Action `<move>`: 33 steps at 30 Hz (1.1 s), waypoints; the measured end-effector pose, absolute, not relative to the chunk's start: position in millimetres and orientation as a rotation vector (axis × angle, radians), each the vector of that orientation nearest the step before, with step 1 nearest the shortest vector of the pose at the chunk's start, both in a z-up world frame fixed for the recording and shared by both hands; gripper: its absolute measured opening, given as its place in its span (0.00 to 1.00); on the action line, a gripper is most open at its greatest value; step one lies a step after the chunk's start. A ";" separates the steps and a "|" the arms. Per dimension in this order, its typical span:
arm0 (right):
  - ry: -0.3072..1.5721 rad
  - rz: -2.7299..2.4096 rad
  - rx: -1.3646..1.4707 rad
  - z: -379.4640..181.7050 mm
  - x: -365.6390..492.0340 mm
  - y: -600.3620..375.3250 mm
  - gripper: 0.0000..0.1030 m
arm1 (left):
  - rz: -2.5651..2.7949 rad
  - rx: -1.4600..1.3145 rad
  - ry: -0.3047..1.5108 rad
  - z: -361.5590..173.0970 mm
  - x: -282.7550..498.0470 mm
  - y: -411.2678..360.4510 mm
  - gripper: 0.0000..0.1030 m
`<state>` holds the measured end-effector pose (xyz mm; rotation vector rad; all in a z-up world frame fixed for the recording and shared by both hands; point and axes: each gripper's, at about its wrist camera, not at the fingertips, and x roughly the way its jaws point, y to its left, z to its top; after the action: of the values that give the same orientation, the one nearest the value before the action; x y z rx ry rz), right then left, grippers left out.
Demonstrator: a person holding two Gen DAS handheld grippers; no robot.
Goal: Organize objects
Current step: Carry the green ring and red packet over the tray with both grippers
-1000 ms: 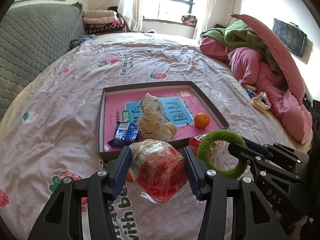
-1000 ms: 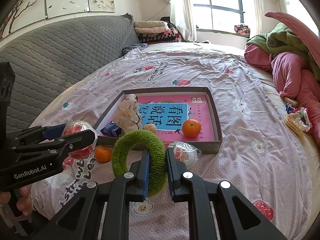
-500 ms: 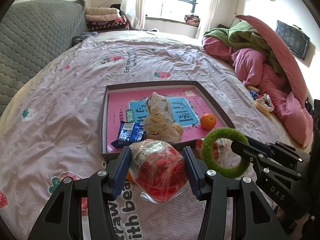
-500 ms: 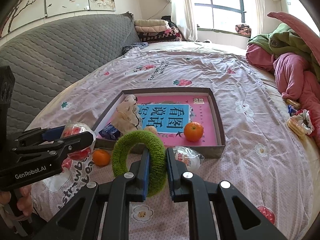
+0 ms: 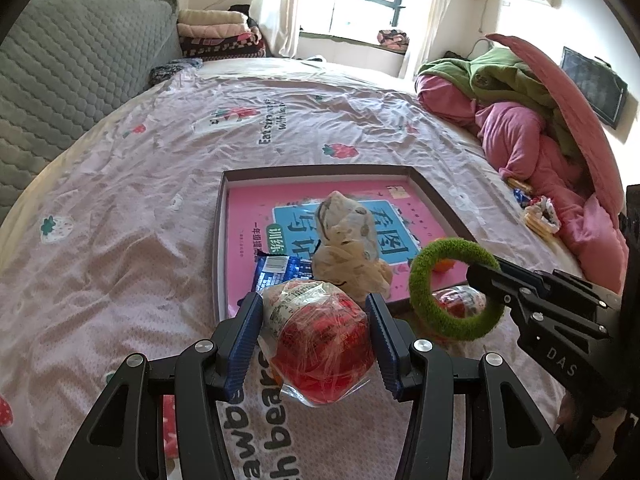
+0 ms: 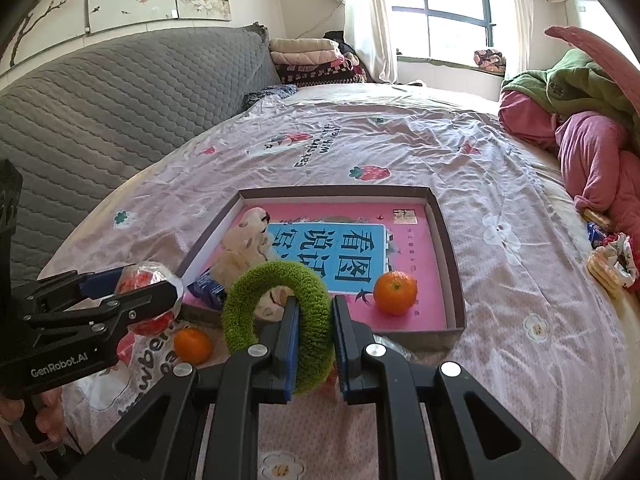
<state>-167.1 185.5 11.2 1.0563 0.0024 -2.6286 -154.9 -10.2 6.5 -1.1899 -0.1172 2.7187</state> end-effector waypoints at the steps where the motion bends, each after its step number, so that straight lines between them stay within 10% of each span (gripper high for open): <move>1: 0.002 -2.628 1.062 9.6 -170.6 185.6 0.16 | 2.720 -1.192 -0.116 5.0 -157.9 -10.8 0.53; 33: 0.167 -2.643 1.191 -36.4 -236.2 161.6 0.16 | 2.714 -1.199 -0.157 -33.4 -232.4 -21.5 0.53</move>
<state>-236.2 161.6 -36.4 1.1914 0.1670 -2.6429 -232.4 -21.5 -33.4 -1.1985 -0.1574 2.7141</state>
